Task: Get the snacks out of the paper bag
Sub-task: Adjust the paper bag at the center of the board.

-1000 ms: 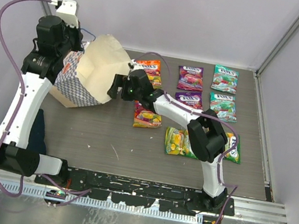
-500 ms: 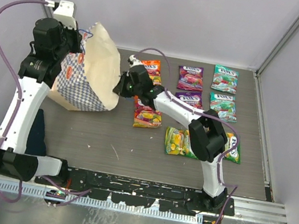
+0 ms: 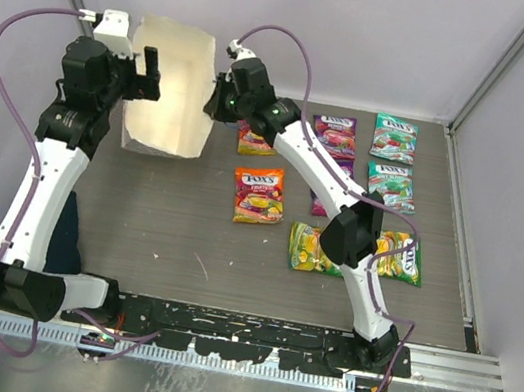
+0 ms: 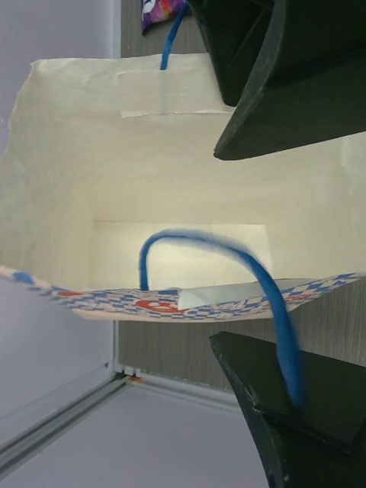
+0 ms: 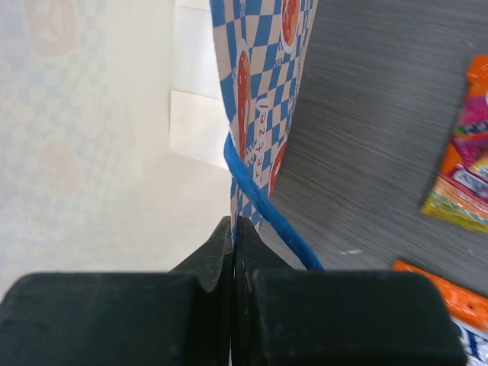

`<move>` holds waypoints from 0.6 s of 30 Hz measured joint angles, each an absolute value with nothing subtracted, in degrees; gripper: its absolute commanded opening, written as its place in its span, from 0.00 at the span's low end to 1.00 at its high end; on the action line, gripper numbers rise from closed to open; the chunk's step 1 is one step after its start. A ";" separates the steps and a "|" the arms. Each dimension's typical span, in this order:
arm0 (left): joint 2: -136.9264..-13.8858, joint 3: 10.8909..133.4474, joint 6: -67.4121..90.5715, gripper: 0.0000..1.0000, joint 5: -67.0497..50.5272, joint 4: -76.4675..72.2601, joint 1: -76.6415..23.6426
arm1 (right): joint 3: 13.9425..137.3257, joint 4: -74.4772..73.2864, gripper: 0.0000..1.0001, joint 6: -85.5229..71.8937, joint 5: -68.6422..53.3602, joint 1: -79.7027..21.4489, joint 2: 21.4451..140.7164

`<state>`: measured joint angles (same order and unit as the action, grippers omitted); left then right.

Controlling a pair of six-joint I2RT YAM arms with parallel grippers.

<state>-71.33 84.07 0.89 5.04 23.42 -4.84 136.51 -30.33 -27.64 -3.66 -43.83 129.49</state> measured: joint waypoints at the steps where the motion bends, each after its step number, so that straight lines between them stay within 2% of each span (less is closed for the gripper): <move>1: -71.33 83.94 1.26 0.98 5.34 23.44 -4.84 | 136.46 -31.53 0.03 -27.42 -3.44 -43.40 129.49; 18: -71.00 80.03 2.37 0.98 5.85 24.80 -4.80 | 134.78 -36.75 0.06 -26.22 -3.60 -41.06 129.49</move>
